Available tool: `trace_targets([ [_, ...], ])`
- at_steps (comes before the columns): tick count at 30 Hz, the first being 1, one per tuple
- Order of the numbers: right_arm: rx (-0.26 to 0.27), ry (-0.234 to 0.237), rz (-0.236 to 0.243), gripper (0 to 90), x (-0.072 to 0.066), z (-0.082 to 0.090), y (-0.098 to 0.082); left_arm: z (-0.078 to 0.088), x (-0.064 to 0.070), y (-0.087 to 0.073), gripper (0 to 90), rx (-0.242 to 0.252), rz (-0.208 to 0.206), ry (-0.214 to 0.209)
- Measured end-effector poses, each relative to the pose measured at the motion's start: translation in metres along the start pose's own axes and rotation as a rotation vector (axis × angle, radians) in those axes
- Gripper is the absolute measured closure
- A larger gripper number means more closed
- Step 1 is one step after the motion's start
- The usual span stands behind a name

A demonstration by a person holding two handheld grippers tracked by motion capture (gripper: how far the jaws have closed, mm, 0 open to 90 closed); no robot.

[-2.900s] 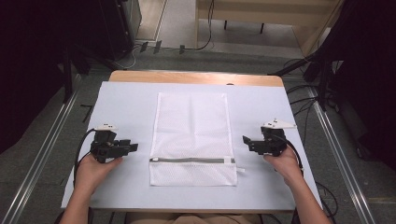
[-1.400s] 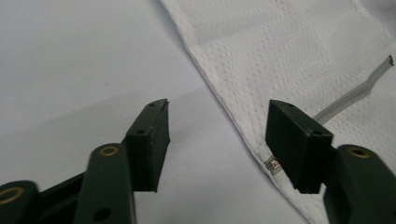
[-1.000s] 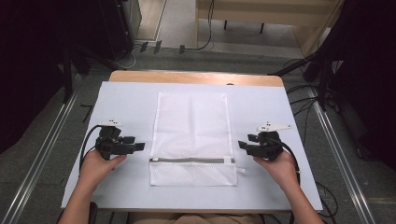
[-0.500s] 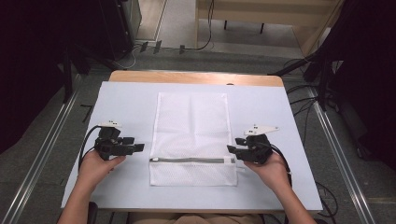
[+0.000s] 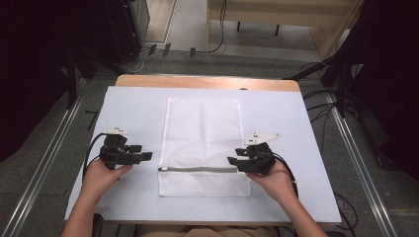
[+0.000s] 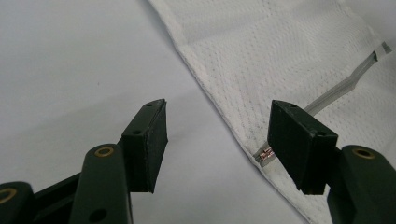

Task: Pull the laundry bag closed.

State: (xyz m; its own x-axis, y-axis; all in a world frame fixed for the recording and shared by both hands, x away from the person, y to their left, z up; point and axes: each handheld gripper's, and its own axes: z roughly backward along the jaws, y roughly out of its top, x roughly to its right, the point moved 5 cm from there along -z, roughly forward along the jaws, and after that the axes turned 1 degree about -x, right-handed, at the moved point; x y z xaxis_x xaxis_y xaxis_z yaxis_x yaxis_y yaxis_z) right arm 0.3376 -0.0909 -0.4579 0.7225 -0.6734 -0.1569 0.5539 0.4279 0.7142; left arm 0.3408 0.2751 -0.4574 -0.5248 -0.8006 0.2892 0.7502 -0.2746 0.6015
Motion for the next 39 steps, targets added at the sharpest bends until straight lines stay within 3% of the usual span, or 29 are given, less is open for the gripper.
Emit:
trace_targets([
  [7, -0.007, 0.031, 0.032, 57.2, -0.018, -0.010, 0.009, 0.001, 0.000, 0.000, 38.3, 0.008, -0.007, 0.001],
  [20, -0.028, 0.092, 0.034, 63.2, -0.040, -0.026, 0.021, 0.002, 0.001, 0.000, 38.5, 0.017, -0.010, 0.001],
  [31, -0.054, 0.179, 0.077, 69.6, -0.073, -0.051, 0.030, 0.008, 0.001, -0.007, 38.5, 0.028, -0.004, 0.012],
  [39, -0.065, 0.208, 0.077, 72.9, -0.086, -0.063, 0.034, 0.011, 0.002, -0.009, 38.8, 0.037, -0.005, 0.020],
])
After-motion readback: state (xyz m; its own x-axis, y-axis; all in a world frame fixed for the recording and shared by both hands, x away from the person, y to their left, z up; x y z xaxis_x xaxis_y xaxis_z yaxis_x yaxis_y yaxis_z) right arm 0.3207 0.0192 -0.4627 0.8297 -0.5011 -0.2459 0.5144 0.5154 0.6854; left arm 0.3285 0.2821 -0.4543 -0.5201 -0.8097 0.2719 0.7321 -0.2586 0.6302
